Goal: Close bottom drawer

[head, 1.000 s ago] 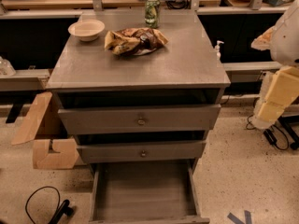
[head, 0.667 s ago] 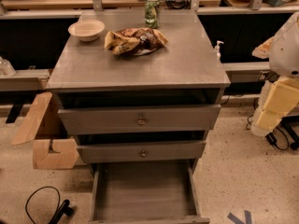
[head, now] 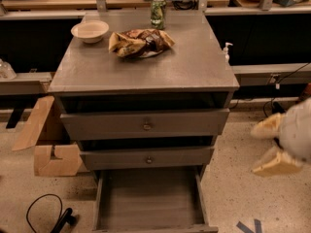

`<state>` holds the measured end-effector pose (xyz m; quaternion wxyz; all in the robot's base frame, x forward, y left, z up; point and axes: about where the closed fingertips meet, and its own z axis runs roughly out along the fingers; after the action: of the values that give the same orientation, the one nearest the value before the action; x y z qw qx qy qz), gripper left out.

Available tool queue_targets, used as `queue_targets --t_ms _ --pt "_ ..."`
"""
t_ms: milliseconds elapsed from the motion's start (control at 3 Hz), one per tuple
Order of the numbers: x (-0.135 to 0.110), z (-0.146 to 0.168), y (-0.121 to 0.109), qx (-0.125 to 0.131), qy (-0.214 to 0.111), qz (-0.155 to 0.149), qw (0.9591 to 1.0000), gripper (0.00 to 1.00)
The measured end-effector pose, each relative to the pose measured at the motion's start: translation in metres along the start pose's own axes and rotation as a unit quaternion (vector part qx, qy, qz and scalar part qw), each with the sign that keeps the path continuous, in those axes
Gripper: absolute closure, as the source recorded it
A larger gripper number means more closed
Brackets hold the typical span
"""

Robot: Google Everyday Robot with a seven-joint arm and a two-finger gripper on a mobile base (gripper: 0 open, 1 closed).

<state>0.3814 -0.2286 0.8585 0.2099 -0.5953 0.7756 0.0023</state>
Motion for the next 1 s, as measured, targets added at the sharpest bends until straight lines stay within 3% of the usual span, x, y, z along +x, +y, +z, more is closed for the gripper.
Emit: queue_targets --t_ms 333,667,1000 --pt "0.041 0.066 0.032 -0.008 -0.015 0.007 0.9998 0.67" --pt "0.069 0.125 0.048 -0.032 -0.016 0.018 0.9992 0.91" --pt "0.068 0.125 0.049 -0.033 -0.017 0.018 0.9991 1.00"
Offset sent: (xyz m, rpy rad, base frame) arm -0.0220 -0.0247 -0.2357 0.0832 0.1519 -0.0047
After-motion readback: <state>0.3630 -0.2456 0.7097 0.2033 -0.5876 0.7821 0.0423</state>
